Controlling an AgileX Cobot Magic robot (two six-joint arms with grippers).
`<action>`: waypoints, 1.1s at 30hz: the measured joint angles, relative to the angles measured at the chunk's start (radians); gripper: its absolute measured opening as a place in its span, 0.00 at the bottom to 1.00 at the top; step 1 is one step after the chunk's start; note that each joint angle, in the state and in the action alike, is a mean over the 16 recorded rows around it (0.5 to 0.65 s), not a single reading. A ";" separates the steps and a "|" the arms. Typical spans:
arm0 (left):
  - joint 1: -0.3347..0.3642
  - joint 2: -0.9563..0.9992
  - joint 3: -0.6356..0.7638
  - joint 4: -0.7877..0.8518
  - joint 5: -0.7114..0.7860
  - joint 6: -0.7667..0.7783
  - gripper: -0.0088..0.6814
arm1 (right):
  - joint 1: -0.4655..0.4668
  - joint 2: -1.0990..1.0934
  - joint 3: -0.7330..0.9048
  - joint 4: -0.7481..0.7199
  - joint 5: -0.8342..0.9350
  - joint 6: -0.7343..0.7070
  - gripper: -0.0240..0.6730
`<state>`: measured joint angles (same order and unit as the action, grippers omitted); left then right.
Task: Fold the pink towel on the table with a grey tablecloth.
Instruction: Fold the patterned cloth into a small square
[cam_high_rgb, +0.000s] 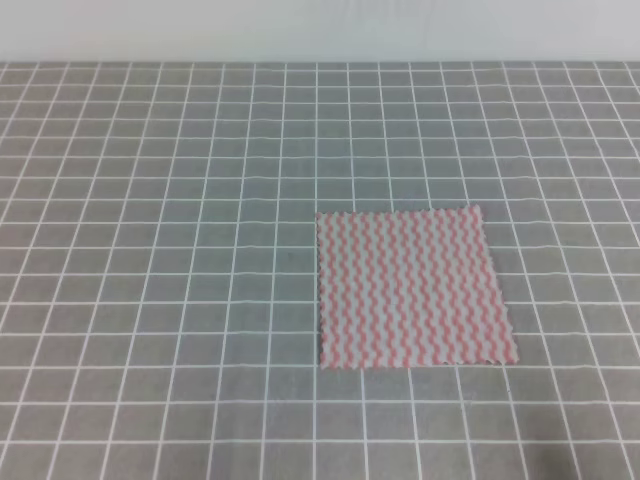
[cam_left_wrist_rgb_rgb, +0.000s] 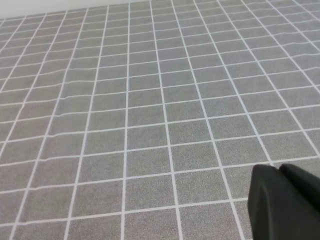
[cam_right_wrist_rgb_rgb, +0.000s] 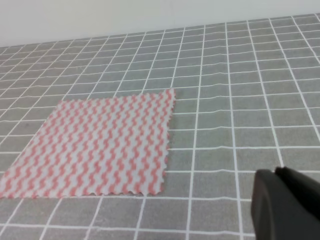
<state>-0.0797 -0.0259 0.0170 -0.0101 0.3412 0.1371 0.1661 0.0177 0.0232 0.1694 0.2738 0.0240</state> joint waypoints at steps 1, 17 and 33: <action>0.000 0.000 0.000 0.000 0.000 0.000 0.01 | 0.000 0.000 0.000 0.000 0.000 0.000 0.01; 0.000 -0.004 0.006 0.000 -0.004 0.000 0.01 | 0.000 0.000 -0.003 0.029 0.002 0.001 0.01; 0.000 -0.007 0.005 0.028 -0.072 -0.015 0.01 | 0.000 0.000 -0.003 0.112 -0.011 0.001 0.01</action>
<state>-0.0795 -0.0324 0.0216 0.0180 0.2694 0.1221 0.1661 0.0175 0.0199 0.2816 0.2632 0.0253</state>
